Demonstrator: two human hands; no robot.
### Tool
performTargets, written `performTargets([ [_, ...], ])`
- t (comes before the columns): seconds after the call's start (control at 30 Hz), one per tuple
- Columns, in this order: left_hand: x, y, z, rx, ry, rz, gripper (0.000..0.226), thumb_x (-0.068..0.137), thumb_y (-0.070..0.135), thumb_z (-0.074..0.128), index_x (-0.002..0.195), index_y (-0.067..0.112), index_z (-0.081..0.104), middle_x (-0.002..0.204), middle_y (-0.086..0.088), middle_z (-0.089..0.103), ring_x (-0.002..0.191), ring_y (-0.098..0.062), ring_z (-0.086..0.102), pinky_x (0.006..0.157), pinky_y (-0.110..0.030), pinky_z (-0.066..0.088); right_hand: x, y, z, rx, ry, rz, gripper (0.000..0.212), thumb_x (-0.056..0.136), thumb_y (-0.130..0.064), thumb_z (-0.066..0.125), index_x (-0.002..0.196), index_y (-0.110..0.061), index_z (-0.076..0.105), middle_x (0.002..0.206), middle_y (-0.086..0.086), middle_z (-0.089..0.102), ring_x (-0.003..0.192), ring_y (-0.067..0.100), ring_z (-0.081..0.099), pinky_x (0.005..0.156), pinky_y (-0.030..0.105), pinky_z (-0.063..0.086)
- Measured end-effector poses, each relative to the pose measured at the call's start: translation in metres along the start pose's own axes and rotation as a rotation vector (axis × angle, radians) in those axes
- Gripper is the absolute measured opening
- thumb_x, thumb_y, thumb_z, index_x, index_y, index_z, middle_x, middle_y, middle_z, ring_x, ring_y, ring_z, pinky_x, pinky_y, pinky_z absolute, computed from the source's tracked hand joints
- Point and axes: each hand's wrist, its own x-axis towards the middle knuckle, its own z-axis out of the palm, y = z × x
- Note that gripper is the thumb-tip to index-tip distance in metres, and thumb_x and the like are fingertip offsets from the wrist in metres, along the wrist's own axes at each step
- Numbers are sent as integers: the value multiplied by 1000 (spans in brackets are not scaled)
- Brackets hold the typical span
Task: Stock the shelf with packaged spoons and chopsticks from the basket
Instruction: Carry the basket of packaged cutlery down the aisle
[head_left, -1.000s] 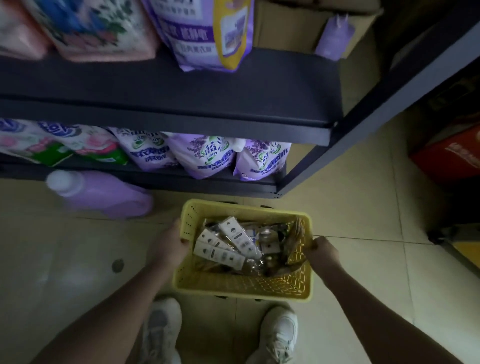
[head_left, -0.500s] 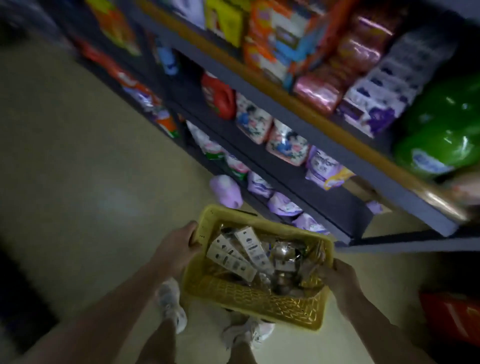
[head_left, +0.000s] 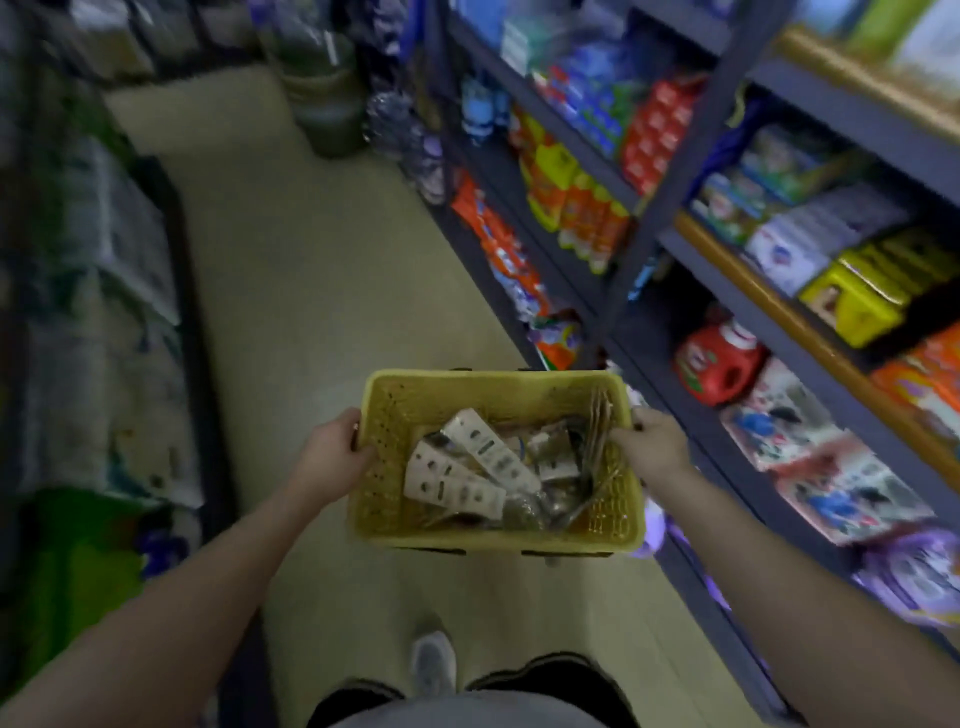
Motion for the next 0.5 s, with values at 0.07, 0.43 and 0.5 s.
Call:
performTargets([
  [0.07, 30, -16, -33, -2, 44, -11, 26, 86, 14, 53, 112, 10, 53, 99, -12, 64, 86, -27, 61, 72, -35, 51, 19, -45, 30, -38, -3, -74, 28, 72, -4, 61, 54, -8, 41, 54, 10, 40, 60, 23, 43, 52, 33, 28],
  [0.43, 268, -69, -174, 23, 115, -141, 17, 86, 18, 55, 99, 8, 59, 79, -3, 59, 68, -16, 56, 55, -26, 42, 213, -262, 175, -149, -185, -239, 48, 79, -8, 64, 53, -16, 24, 53, 2, 24, 50, 20, 30, 51, 30, 20],
  [0.5, 315, -73, -205, 16, 108, -191, 18, 86, 20, 55, 99, 9, 58, 82, -5, 61, 71, -18, 59, 58, -27, 44, 256, -308, 202, -201, -225, -240, 42, 78, -9, 64, 54, -13, 29, 55, 3, 30, 53, 23, 35, 50, 30, 22],
])
